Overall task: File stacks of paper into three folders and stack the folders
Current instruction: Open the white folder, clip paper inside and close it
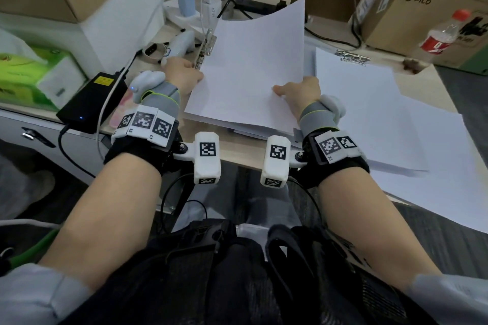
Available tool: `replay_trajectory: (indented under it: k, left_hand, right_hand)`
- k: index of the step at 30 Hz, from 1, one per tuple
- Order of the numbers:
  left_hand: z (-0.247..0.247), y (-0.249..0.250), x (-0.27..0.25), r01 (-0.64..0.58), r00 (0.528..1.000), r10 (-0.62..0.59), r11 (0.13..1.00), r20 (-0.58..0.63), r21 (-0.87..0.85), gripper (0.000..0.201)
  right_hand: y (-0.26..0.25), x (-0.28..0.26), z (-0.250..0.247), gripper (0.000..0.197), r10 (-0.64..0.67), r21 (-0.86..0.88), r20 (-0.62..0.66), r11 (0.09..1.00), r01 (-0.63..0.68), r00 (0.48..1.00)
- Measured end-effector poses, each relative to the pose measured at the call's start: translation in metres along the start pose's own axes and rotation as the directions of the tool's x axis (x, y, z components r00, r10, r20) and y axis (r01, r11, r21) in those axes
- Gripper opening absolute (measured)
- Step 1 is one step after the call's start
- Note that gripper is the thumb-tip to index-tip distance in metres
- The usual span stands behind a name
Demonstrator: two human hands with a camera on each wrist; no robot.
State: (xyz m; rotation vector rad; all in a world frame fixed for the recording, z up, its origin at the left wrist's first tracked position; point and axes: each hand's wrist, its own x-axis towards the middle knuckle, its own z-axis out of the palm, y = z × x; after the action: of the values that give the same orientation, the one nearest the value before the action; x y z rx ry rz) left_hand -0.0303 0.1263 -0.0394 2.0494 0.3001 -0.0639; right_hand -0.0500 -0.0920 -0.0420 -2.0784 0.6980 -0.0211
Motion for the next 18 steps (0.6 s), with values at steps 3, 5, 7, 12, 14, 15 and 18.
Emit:
replay_trajectory:
  k: [3,5,7,12,14,15,18]
  left_hand:
    - [0.003,-0.001,0.006,0.003,1.0,-0.002,0.998,-0.026,0.062,0.011]
    - [0.004,-0.001,0.009,-0.002,0.999,0.005,0.996,-0.032,0.087,0.012]
    - [0.004,-0.002,0.012,0.02,1.0,-0.018,0.992,-0.02,0.126,0.014]
    - [0.005,0.007,0.014,0.076,0.994,-0.056,0.97,-0.091,0.229,0.034]
    - [0.006,0.012,0.016,0.064,0.996,-0.05,0.974,-0.068,0.217,0.014]
    - [0.005,0.013,0.02,0.049,0.998,-0.039,0.978,-0.052,0.202,0.008]
    - [0.005,0.025,0.025,0.037,0.999,-0.035,0.988,-0.017,0.151,0.031]
  right_hand:
    - [0.001,-0.001,0.0,0.054,-0.012,-0.017,0.0,1.0,0.012,1.0]
    - [0.0,-0.004,-0.001,0.053,-0.025,-0.022,0.007,0.999,0.025,1.0]
    - [-0.002,-0.008,-0.002,0.063,-0.047,-0.053,0.007,0.998,0.047,0.999]
    - [-0.013,-0.018,-0.008,0.114,-0.068,-0.384,0.14,0.916,0.117,0.988]
    - [-0.019,-0.018,-0.01,0.117,-0.085,-0.499,0.169,0.851,0.16,0.982]
    - [-0.022,-0.016,-0.011,0.115,-0.098,-0.536,0.187,0.823,0.186,0.977]
    - [-0.03,-0.006,-0.009,0.105,-0.127,-0.592,0.253,0.764,0.257,0.959]
